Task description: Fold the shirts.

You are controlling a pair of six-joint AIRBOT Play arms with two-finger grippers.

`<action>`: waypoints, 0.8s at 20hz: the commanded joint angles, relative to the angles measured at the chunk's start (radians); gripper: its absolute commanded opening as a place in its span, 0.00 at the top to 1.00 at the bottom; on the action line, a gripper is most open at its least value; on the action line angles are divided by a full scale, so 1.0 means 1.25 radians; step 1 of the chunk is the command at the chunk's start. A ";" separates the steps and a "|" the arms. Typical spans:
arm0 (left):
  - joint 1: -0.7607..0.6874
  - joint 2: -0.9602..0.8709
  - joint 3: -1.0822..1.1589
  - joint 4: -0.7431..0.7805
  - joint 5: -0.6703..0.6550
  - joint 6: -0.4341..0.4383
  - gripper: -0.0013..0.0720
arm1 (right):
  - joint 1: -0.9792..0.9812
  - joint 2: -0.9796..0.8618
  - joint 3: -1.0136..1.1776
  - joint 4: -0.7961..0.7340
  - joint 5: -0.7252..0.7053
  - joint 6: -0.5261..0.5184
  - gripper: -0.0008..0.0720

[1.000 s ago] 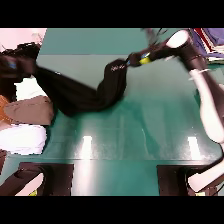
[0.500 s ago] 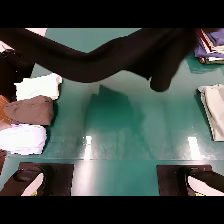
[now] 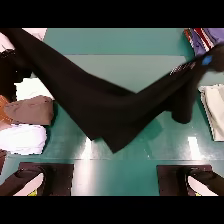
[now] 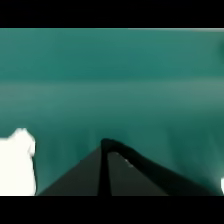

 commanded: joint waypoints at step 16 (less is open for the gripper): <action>0.081 -0.403 -0.054 0.016 -0.087 0.062 0.16 | -0.027 -0.284 -0.133 0.039 -0.297 -0.007 0.40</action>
